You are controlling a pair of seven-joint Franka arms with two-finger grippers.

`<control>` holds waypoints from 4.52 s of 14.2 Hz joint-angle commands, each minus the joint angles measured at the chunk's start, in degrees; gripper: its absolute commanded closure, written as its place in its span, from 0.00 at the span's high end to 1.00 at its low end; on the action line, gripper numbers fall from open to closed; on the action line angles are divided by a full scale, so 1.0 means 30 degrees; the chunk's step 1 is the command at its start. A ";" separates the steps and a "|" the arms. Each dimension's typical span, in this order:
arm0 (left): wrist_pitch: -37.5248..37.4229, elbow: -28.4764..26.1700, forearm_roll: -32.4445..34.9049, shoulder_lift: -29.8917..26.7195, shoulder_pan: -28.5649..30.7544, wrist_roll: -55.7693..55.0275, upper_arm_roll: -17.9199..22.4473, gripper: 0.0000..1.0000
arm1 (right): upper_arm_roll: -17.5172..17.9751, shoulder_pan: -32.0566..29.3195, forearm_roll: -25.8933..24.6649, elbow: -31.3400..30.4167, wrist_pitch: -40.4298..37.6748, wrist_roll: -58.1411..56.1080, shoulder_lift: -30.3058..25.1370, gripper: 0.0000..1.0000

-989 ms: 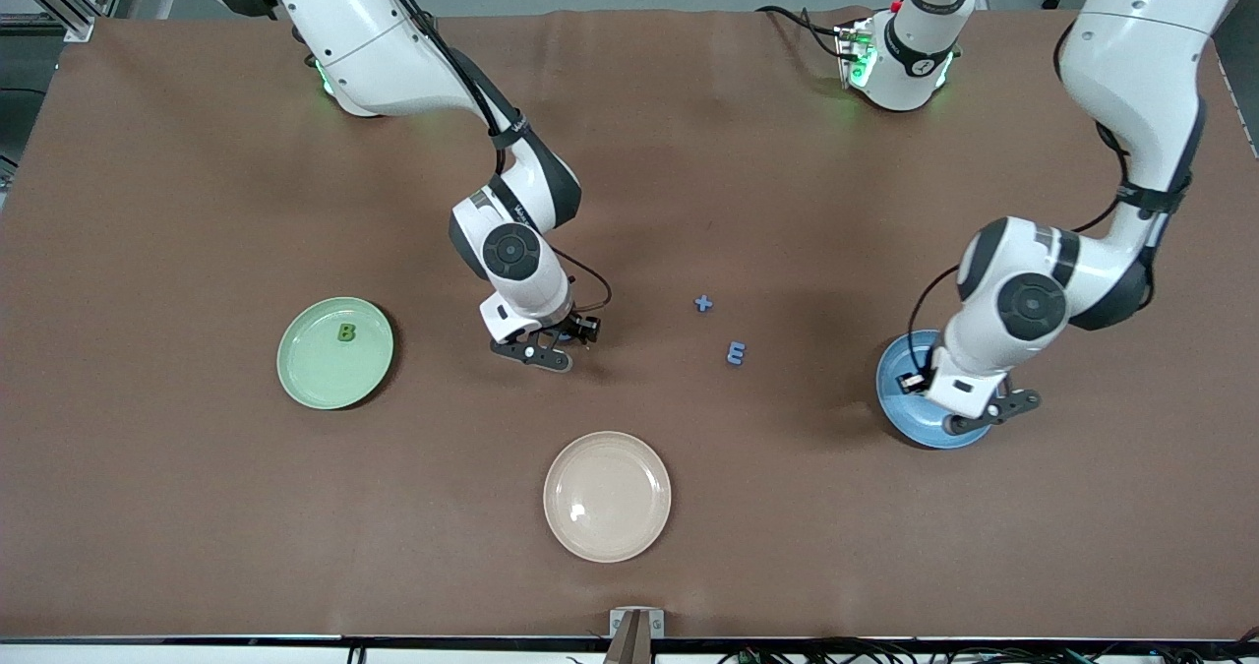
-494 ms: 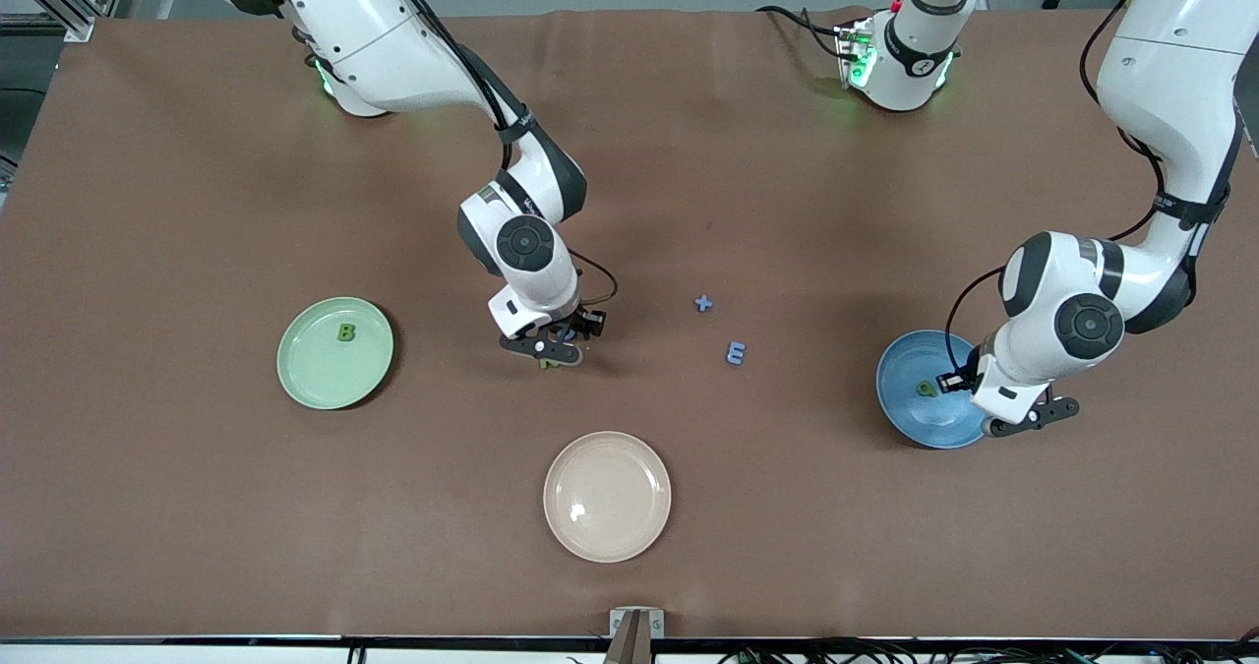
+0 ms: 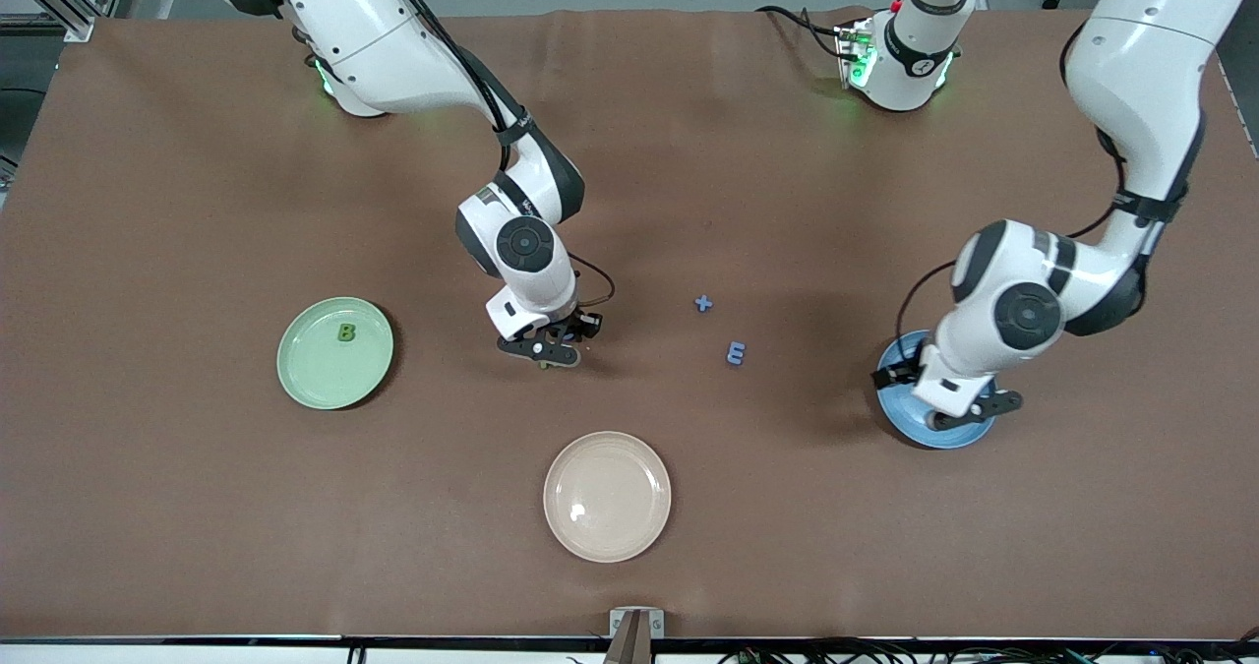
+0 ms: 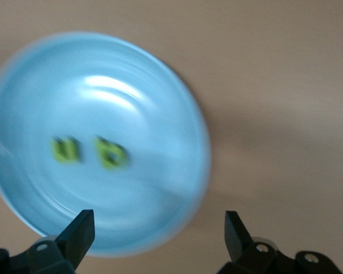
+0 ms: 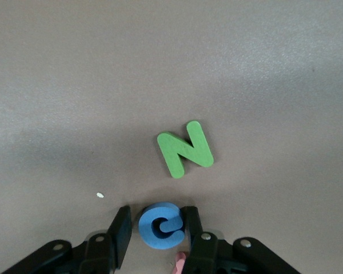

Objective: Sort upper and lower case letters into plates
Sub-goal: 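Place the blue e on the green plate while the left gripper grasps E, then drop the blue E on the blue plate while the right gripper reaches N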

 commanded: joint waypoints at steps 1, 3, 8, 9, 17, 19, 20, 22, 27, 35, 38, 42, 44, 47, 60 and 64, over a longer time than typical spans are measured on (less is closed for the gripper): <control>-0.0459 0.0947 0.0012 0.0535 -0.1754 -0.3767 -0.0296 1.00 | -0.0089 0.0162 -0.0461 -0.0137 -0.0010 0.0770 0.0121 0.21; -0.0459 0.1390 0.0011 0.0976 -0.3076 -0.6202 -0.0296 1.00 | -0.0060 -0.0042 -0.0432 -0.0080 -0.0156 0.0770 0.0092 0.02; -0.0372 0.2680 0.0099 0.2470 -0.5277 -1.2907 -0.0237 1.00 | -0.0060 -0.2381 -0.0402 0.0009 -0.2432 -0.2410 -0.1132 0.01; -0.0226 0.2680 0.0128 0.2588 -0.5569 -1.4343 -0.0237 1.00 | -0.0002 -0.3257 -0.0344 -0.0020 -0.3080 -0.3671 -0.1515 0.01; 0.1094 0.2622 0.0333 0.3263 -0.7006 -2.0795 0.0640 0.95 | 0.0028 -0.7569 -0.0343 -0.1830 -0.5169 -1.1473 -0.3539 0.01; 0.1123 0.2651 0.0333 0.3293 -0.7241 -2.1183 0.0817 0.94 | 0.0028 -0.8737 -0.0343 -0.3033 -0.4408 -1.2727 -0.3949 0.01; 0.1384 0.2622 0.0304 0.3351 -0.7300 -2.1213 0.0905 0.93 | 0.0028 -0.9267 -0.0343 -0.3386 -0.4231 -1.3577 -0.4009 0.01; 0.1971 0.2593 0.0333 0.3701 -0.7388 -2.1533 0.0964 0.89 | 0.0087 -0.9943 -0.0314 -0.4264 -0.3588 -1.4258 -0.4242 0.01; 0.2323 0.2622 0.0333 0.3879 -0.8004 -2.1740 0.1608 0.78 | 0.0058 -1.0356 -0.0314 -0.5556 -0.2091 -1.4465 -0.4273 0.02; 0.2296 0.2651 0.1500 0.3762 -0.7829 -2.1244 0.1609 0.06 | 0.0087 -1.0913 -0.0169 -0.3192 -0.5595 -1.6399 -0.5064 1.00; 0.1393 0.2651 0.2238 0.2624 -0.6602 -1.9025 0.1521 0.03 | 0.0145 -0.9863 0.1522 -0.2013 -0.6545 -1.4709 -0.4947 1.00; -0.0223 0.2564 0.1799 0.1712 -0.4523 -1.4396 0.1258 0.01 | 0.0116 -0.7404 0.3081 -0.1954 -0.3945 -0.9821 -0.4510 1.00; -0.0954 0.2476 0.1769 0.1478 -0.3410 -1.2025 0.1112 0.01 | 0.0087 -0.5414 0.3260 -0.1575 -0.1778 -0.6861 -0.3196 1.00; -0.2475 0.2446 0.1769 0.1008 -0.1856 -0.9677 0.0321 0.01 | -0.0029 -0.3536 0.2938 0.0207 -0.0889 -0.3662 -0.1028 1.00; -0.2949 0.1538 0.1711 0.1037 0.0815 -0.6066 -0.1025 1.00 | -0.0675 -0.1861 -0.1485 0.1502 -0.0364 -0.1544 0.1173 0.91; -0.3154 0.1509 0.1681 0.1037 0.0727 -0.7318 -0.2693 1.00 | -0.0646 -0.1421 -0.1399 0.1590 0.1279 -0.2099 0.1645 0.91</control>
